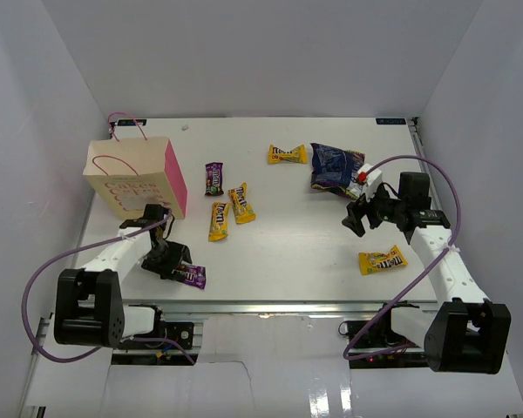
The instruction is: Place the snacks into the paper bag
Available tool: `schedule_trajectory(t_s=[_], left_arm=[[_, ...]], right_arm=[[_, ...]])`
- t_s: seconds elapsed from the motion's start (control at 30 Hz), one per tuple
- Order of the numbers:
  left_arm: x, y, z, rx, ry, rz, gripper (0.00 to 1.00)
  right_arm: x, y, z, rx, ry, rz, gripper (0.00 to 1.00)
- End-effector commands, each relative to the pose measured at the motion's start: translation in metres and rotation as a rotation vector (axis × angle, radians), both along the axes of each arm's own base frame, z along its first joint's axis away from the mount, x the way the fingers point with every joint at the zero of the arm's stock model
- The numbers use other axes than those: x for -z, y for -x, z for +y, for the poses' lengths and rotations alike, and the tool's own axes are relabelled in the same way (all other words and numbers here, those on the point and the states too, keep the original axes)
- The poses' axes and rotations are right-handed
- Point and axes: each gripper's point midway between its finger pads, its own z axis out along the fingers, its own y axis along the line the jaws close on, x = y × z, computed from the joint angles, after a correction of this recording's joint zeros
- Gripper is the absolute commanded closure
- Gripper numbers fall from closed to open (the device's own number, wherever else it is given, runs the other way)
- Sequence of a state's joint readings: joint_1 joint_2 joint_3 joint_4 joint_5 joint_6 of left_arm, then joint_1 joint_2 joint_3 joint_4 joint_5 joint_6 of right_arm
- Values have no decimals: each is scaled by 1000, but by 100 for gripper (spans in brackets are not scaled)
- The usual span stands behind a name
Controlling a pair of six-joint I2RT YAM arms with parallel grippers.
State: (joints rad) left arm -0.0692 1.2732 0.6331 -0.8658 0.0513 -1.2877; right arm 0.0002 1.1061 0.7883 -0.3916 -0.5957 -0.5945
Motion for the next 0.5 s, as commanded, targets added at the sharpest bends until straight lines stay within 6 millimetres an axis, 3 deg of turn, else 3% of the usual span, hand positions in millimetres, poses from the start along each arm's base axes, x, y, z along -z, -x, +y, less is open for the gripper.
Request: schedule_trajectory(t_s=[0.0, 0.17, 0.23, 0.3, 0.37, 0.47], left_arm=[[4, -5, 14, -69, -80, 9, 46], [-8, -10, 15, -52, -89, -53, 84], [-16, -12, 17, -40, -100, -82, 93], [-27, -16, 21, -36, -119, -128, 100], [-42, -26, 22, 5, -129, -186, 100], [-83, -50, 16, 133, -130, -366, 100]], right_arm=[[-1, -6, -4, 11, 9, -28, 10], [-3, -7, -6, 22, 13, -33, 10], [-3, -7, -6, 22, 14, -34, 10], [-5, -8, -7, 26, 13, -38, 10], [-6, -9, -6, 24, 11, -40, 10], [-8, -10, -6, 23, 12, -44, 10]])
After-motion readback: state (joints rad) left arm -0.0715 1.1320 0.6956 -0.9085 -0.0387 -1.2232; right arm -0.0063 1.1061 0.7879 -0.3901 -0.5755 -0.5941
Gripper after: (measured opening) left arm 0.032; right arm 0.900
